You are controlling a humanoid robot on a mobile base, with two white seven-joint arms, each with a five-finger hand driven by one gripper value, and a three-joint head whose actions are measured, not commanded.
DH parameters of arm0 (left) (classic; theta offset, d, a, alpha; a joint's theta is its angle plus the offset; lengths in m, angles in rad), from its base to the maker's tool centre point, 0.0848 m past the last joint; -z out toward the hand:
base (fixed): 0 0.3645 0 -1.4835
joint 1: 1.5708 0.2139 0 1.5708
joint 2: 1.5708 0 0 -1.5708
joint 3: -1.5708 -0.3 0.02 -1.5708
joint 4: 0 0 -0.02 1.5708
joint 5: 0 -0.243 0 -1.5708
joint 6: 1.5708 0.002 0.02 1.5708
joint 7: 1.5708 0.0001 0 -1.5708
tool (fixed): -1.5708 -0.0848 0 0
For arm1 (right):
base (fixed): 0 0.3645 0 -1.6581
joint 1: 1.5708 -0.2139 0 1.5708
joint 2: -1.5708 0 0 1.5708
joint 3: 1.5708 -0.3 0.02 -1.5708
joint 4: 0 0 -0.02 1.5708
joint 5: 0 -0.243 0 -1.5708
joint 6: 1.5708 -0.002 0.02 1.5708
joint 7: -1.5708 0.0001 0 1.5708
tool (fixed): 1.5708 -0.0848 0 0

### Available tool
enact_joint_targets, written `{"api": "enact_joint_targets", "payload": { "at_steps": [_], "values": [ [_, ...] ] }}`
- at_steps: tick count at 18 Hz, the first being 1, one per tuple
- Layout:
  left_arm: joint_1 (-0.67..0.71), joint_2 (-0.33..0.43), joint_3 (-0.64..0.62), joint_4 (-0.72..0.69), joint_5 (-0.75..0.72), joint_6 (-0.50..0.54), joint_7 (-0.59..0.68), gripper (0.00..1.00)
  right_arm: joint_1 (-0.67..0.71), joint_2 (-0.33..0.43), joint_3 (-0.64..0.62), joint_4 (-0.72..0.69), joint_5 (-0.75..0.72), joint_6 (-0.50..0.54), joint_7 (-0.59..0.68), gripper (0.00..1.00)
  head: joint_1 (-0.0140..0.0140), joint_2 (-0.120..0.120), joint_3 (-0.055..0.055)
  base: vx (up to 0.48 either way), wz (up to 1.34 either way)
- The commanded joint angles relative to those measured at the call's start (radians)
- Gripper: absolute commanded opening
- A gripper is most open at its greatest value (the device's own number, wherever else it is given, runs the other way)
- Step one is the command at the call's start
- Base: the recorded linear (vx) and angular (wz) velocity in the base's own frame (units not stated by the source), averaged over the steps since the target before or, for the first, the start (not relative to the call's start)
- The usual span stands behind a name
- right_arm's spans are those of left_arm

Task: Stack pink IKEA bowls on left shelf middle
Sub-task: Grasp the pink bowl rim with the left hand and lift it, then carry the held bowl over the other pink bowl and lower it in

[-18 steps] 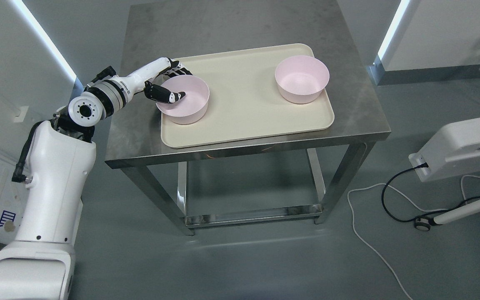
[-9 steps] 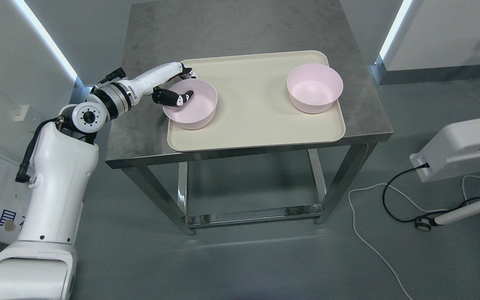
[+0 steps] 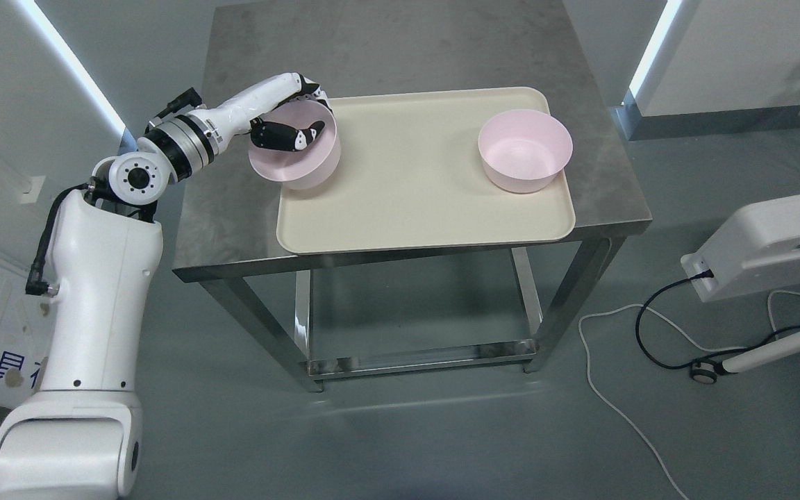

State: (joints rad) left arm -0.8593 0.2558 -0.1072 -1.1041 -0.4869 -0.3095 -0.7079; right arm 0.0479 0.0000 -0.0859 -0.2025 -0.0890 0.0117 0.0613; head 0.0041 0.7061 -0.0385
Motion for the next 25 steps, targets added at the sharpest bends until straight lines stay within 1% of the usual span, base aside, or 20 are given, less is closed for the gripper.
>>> {"api": "enact_joint_targets", "payload": {
  "at_steps": [1, 3, 4, 7, 8, 10, 11, 13, 15, 16, 21, 25],
  "values": [
    [-0.024, -0.124, 0.092, -0.071, 0.05, 0.013, -0.024, 0.0, 0.0, -0.017, 0.0, 0.0, 0.0, 0.001, 0.0, 1.0, 0.0, 0.0, 0.0, 0.0, 0.0],
    [-0.052, -0.208, 0.072, -0.106, 0.047, 0.012, -0.067, 0.0, 0.001, -0.017, 0.0, 0.0, 0.0, 0.001, 0.0, 1.0, 0.0, 0.0, 0.0, 0.0, 0.0],
    [-0.07, -0.238, 0.042, -0.121, 0.045, 0.012, -0.082, 0.0, 0.0, -0.017, 0.0, 0.0, 0.0, 0.001, 0.0, 1.0, 0.0, 0.0, 0.0, 0.0, 0.0],
    [-0.15, -0.238, -0.11, -0.122, 0.044, 0.02, -0.073, 0.01, 0.0, -0.017, 0.0, 0.0, 0.0, 0.001, 0.0, 1.0, 0.0, 0.0, 0.0, 0.0, 0.0],
    [-0.173, -0.238, -0.202, -0.122, 0.05, 0.044, -0.059, 0.01, 0.0, -0.017, 0.0, 0.0, 0.0, 0.001, 0.0, 1.0, 0.0, 0.0, 0.0, 0.0, 0.0],
    [-0.185, -0.238, -0.361, -0.115, 0.06, 0.076, 0.035, 0.01, 0.0, -0.017, 0.0, 0.0, 0.0, 0.001, 0.0, 1.0, 0.0, 0.0, 0.0, 0.0, 0.0],
    [-0.187, -0.238, -0.467, -0.109, 0.065, 0.081, 0.088, 0.01, 0.0, -0.017, 0.0, 0.0, 0.0, 0.001, 0.0, 1.0, 0.0, 0.0, 0.0, 0.0, 0.0],
    [-0.187, -0.238, -0.616, -0.099, 0.06, 0.111, 0.135, 0.01, 0.0, -0.017, 0.0, 0.0, 0.0, 0.001, 0.0, 1.0, 0.0, 0.0, 0.0, 0.0, 0.0],
    [-0.216, -0.238, -0.715, -0.057, 0.067, 0.141, 0.178, 0.02, 0.0, -0.017, 0.0, 0.0, 0.0, 0.001, 0.0, 1.0, 0.0, 0.0, 0.0, 0.0, 0.0],
    [-0.242, -0.238, -0.748, -0.031, 0.07, 0.144, 0.197, 0.02, 0.0, -0.017, 0.0, 0.0, 0.0, 0.001, 0.0, 1.0, 0.0, 0.0, 0.0, 0.0, 0.0],
    [-0.342, -0.238, -0.79, 0.03, 0.128, 0.173, 0.249, 0.02, 0.0, -0.017, 0.0, 0.0, 0.0, 0.001, 0.0, 1.0, 0.0, 0.0, 0.0, 0.0, 0.0],
    [-0.348, -0.238, -0.804, 0.116, 0.128, 0.175, 0.297, 0.03, 0.0, -0.017, 0.0, 0.0, 0.0, 0.001, 0.0, 1.0, 0.0, 0.0, 0.0, 0.0, 0.0]
  ]
}}
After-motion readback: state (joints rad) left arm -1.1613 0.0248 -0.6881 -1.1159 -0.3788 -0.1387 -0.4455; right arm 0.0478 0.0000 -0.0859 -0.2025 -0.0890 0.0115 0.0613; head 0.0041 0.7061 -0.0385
